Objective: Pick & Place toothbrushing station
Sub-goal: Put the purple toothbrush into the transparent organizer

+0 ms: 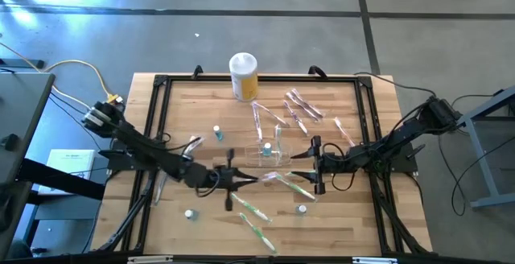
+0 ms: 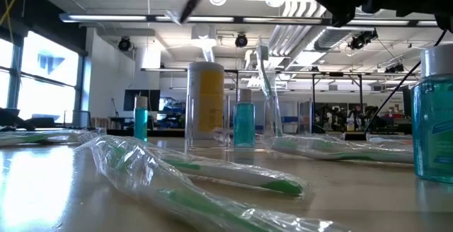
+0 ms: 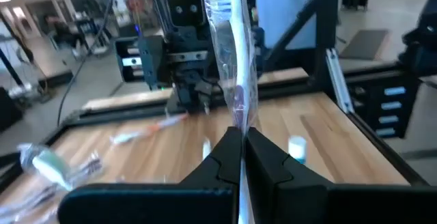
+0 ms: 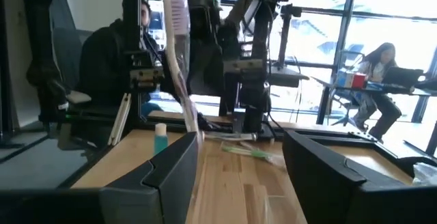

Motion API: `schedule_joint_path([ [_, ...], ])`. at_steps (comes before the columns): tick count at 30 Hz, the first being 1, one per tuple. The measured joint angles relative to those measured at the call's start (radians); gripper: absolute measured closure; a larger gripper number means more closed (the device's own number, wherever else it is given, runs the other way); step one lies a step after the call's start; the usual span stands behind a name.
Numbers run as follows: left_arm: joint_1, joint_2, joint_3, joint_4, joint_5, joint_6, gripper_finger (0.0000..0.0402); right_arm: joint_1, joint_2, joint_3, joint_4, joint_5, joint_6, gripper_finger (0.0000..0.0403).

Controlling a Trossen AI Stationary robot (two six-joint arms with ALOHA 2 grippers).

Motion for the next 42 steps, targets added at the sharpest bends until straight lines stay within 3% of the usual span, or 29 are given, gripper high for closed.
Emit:
schedule_joint_path([
  [4, 0.076, 0.052, 0.000, 0.103, 0.072, 0.008, 0.0401, 0.000, 0.000, 0.002, 0.000, 0.000, -0.021, 0.0195],
  [10, 0.176, 0.105, 0.001, 0.212, 0.254, -0.147, 0.0401, 0.000, 0.000, 0.011, 0.004, 0.005, -0.079, 0.0195],
  [14, 0.205, 0.146, 0.029, 0.233, 0.327, -0.167, 0.0401, 0.000, 0.000, 0.032, 0.003, 0.003, -0.094, 0.0195],
  [24, 0.204, 0.223, 0.153, 0.099, 0.271, -0.140, 0.0401, 0.000, 0.000, 0.068, -0.002, 0.000, -0.063, 0.0195],
  [30, 0.204, 0.228, 0.167, 0.069, 0.261, -0.118, 0.0401, 0.000, 0.000, 0.069, -0.048, 0.000, -0.050, 0.0203],
  [36, 0.204, 0.228, 0.167, 0.054, 0.261, -0.118, 0.0401, -0.001, 0.000, 0.069, -0.071, 0.000, -0.057, 0.0265],
  [42, 0.205, 0.228, 0.167, 0.037, 0.254, -0.117, 0.0401, 0.000, 0.000, 0.069, -0.075, -0.010, -0.133, 0.0377],
])
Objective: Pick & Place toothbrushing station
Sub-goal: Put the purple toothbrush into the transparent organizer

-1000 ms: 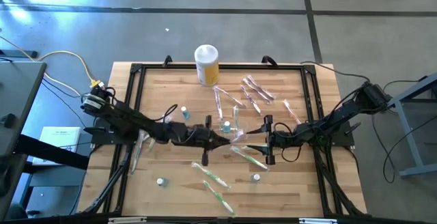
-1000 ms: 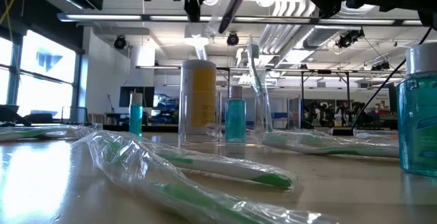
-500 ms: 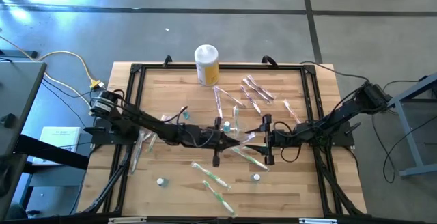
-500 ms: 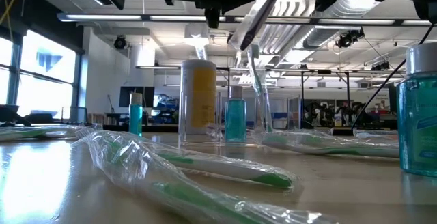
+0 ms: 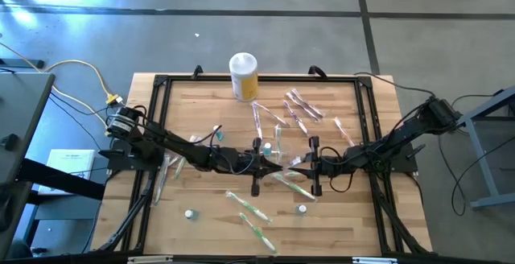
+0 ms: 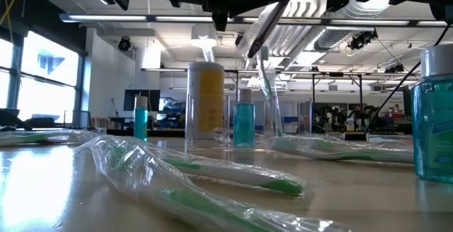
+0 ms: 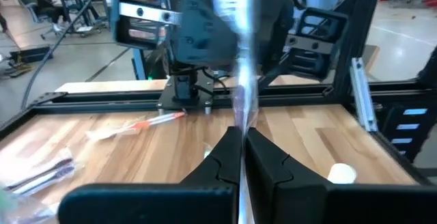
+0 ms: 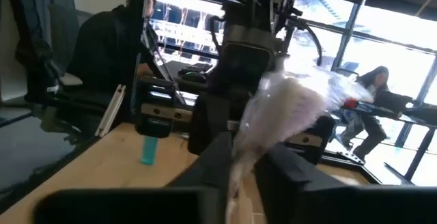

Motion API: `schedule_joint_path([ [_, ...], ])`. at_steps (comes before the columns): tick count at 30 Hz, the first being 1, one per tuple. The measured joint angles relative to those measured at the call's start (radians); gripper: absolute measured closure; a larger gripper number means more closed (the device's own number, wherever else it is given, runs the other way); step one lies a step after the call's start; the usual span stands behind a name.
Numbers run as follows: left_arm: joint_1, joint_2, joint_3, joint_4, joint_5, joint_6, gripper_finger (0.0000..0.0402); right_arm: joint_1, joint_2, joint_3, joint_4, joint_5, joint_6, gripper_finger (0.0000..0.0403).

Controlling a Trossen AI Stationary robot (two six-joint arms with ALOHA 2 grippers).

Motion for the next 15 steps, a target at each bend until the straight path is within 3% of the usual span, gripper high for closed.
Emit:
schedule_joint_path([
  [12, 0.000, -0.001, 0.001, -0.034, 0.007, -0.005, 0.0373, 0.000, 0.001, 0.000, -0.017, -0.004, -0.024, 0.0393],
  [15, 0.003, -0.002, 0.001, -0.049, 0.109, 0.029, 0.0364, 0.001, 0.001, 0.000, -0.031, -0.014, -0.023, 0.0393],
])
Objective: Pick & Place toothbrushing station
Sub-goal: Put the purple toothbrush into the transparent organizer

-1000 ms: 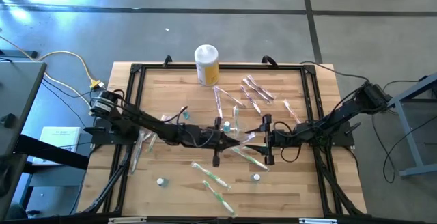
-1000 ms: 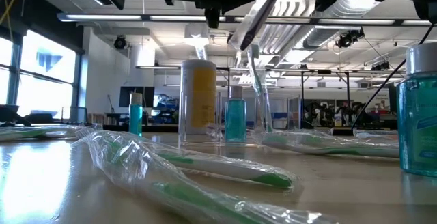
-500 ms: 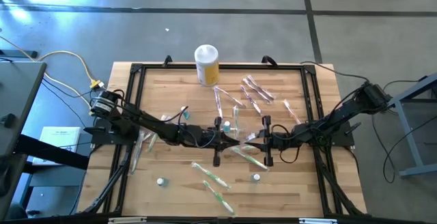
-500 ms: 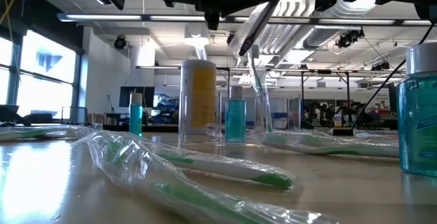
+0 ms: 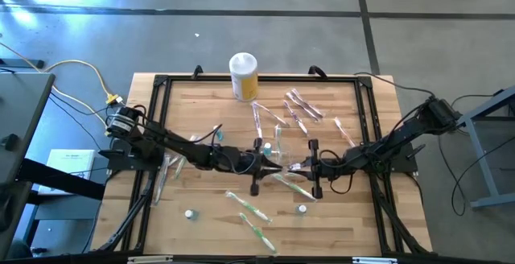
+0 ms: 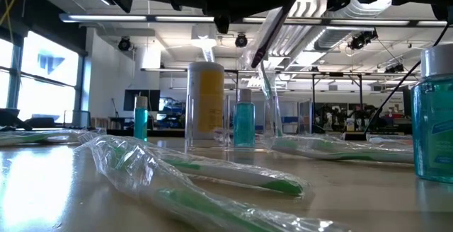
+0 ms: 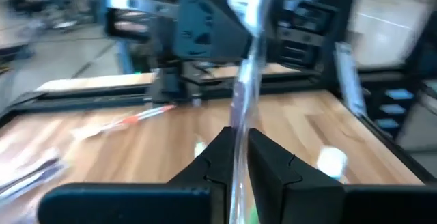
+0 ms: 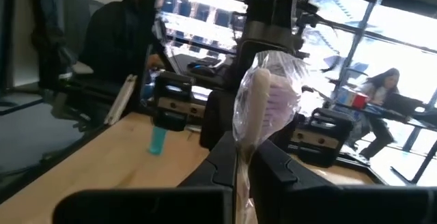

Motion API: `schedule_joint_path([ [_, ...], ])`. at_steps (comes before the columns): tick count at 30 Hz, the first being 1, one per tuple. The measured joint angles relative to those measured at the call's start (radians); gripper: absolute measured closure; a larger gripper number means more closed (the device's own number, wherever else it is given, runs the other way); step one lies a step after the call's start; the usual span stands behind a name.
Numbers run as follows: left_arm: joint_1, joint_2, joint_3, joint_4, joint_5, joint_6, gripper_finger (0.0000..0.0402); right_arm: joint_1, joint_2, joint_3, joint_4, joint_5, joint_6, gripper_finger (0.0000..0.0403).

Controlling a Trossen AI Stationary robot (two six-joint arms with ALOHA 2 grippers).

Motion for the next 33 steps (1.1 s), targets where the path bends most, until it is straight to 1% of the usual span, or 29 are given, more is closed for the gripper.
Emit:
schedule_joint_path([
  [1, 0.000, 0.000, 0.000, 0.000, 0.027, 0.021, 0.0360, 0.001, 0.000, 0.000, -0.005, -0.005, 0.000, 0.0393],
  [4, -0.001, 0.000, 0.000, 0.007, 0.030, 0.023, 0.0344, 0.001, 0.000, 0.000, -0.007, -0.003, 0.000, 0.0394],
  [9, -0.004, 0.000, 0.000, 0.005, -0.049, -0.004, 0.0314, 0.001, 0.000, 0.000, -0.006, 0.010, -0.001, 0.0395],
  [15, -0.006, -0.004, 0.000, -0.005, -0.056, -0.003, 0.0285, 0.001, -0.001, 0.000, -0.018, 0.010, 0.005, 0.0395],
  [18, -0.008, -0.033, -0.002, -0.055, -0.057, 0.030, 0.0277, 0.000, -0.003, 0.000, -0.038, 0.018, 0.029, 0.0395],
  [19, -0.008, -0.047, -0.002, -0.086, -0.072, 0.039, 0.0275, 0.000, -0.009, 0.000, -0.049, 0.018, 0.041, 0.0395],
  [22, -0.017, -0.073, -0.002, -0.131, -0.162, 0.045, 0.0273, -0.002, -0.043, 0.000, -0.095, 0.015, 0.088, 0.0395],
  [26, -0.047, -0.109, -0.002, -0.163, -0.321, 0.087, 0.0272, -0.009, -0.112, 0.000, -0.213, 0.035, 0.152, 0.0395],
  [29, -0.087, -0.152, -0.002, -0.228, -0.468, 0.116, 0.0272, -0.009, -0.176, 0.001, -0.289, 0.058, 0.190, 0.0395],
  [33, -0.140, -0.219, -0.002, -0.363, -0.691, 0.125, 0.0272, -0.010, -0.269, 0.000, -0.412, 0.122, 0.235, 0.0395],
])
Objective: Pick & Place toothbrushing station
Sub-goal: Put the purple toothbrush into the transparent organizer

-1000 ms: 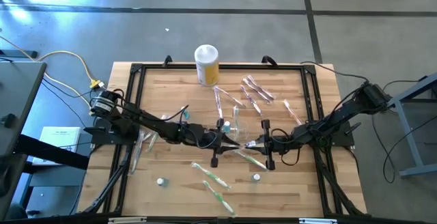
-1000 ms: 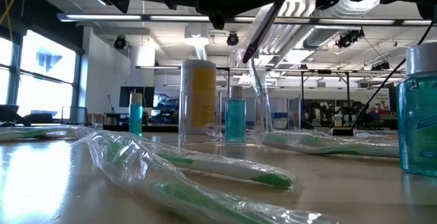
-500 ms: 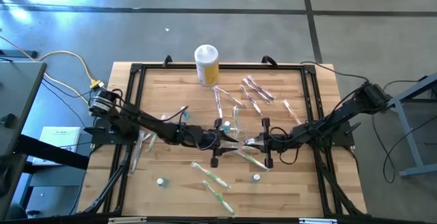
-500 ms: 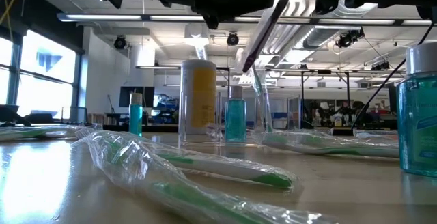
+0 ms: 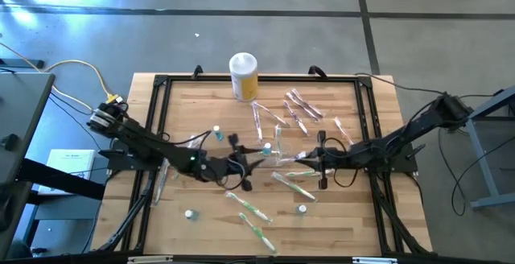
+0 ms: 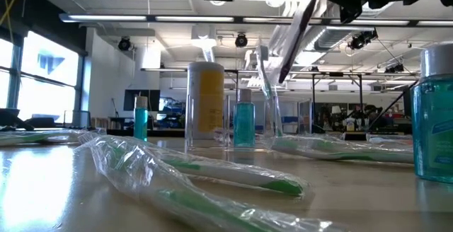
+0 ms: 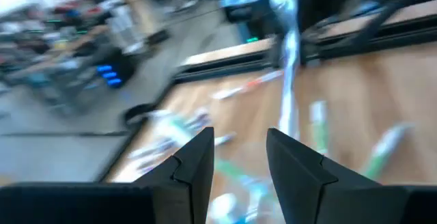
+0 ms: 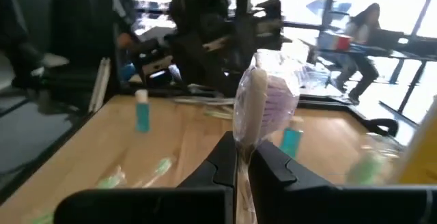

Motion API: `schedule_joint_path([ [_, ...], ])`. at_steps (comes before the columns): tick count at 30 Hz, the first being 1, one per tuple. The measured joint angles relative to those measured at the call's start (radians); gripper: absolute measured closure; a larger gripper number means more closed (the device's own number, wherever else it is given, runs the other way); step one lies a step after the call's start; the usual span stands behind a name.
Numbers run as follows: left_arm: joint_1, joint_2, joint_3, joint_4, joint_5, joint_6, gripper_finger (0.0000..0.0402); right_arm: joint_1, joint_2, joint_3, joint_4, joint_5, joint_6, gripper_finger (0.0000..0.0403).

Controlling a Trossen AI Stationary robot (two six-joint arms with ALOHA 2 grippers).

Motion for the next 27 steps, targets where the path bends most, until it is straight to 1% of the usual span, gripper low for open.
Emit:
schedule_joint_path([
  [2, -0.017, -0.035, 0.000, -0.083, -0.068, -0.006, 0.0272, -0.010, -0.046, 0.000, -0.050, 0.040, 0.019, 0.0395],
  [3, -0.026, -0.054, 0.000, -0.134, -0.087, -0.019, 0.0272, -0.018, -0.068, 0.000, -0.076, 0.050, 0.031, 0.0395],
  [6, -0.036, -0.110, 0.000, -0.274, -0.098, -0.105, 0.0272, -0.058, -0.112, 0.001, -0.143, 0.044, 0.072, 0.0395],
  [10, -0.033, -0.181, 0.001, -0.441, -0.099, -0.259, 0.0272, -0.133, -0.140, 0.009, -0.221, 0.002, 0.120, 0.0395],
  [13, -0.035, -0.225, 0.000, -0.538, -0.104, -0.346, 0.0272, -0.192, -0.135, 0.048, -0.317, -0.066, 0.172, 0.0395],
  [15, -0.035, -0.248, 0.000, -0.599, -0.109, -0.404, 0.0272, -0.221, -0.110, 0.075, -0.329, -0.110, 0.190, 0.0395],
  [17, -0.035, -0.266, -0.020, -0.615, -0.121, -0.452, 0.0272, -0.236, -0.090, 0.091, -0.347, -0.129, 0.189, 0.0395],
  [23, -0.035, -0.323, -0.133, -0.620, -0.181, -0.554, 0.0272, -0.265, -0.032, 0.115, -0.357, -0.137, 0.191, 0.0395],
  [27, -0.034, -0.347, -0.184, -0.616, -0.186, -0.603, 0.0272, -0.285, 0.004, 0.115, -0.355, -0.153, 0.216, 0.0395],
])
